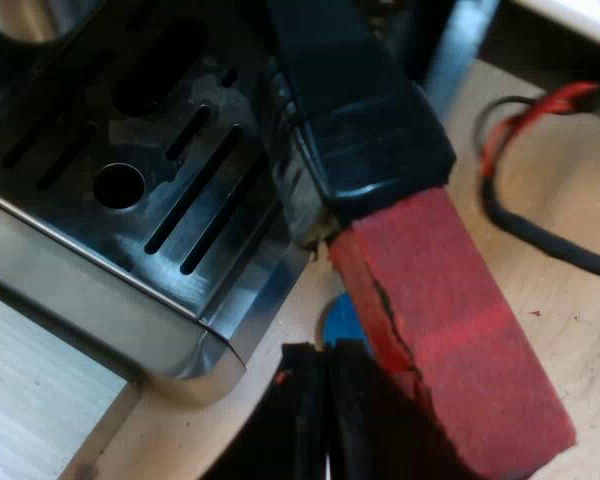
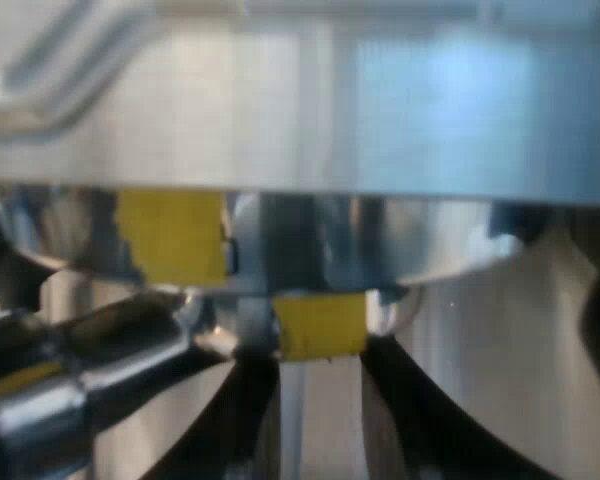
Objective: Put the handle in the coffee machine
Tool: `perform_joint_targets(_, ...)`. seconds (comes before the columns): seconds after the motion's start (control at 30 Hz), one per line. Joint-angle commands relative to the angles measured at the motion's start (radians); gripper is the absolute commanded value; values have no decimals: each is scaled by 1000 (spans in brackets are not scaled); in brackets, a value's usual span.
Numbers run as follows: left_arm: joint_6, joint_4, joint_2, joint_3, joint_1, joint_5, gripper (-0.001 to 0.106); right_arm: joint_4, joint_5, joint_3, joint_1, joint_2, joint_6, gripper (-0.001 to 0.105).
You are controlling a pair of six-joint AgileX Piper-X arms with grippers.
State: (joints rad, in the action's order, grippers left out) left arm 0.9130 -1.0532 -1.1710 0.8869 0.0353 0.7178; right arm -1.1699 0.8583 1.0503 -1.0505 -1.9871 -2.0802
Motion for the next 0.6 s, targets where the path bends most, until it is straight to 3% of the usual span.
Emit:
perform_joint_targets(0.03,11,-22,2,5,-6,6,1,-37,7,-37,-14,43,-3,24)
perform_joint_targets(0.27,11,-12,2,5,-6,-18,1,-25,36,-139,-50,113,-4,24)
perform_joint_targets(0.6,58,1,2,5,-6,-18,0,161,-4,-257,-120,290,115,17)
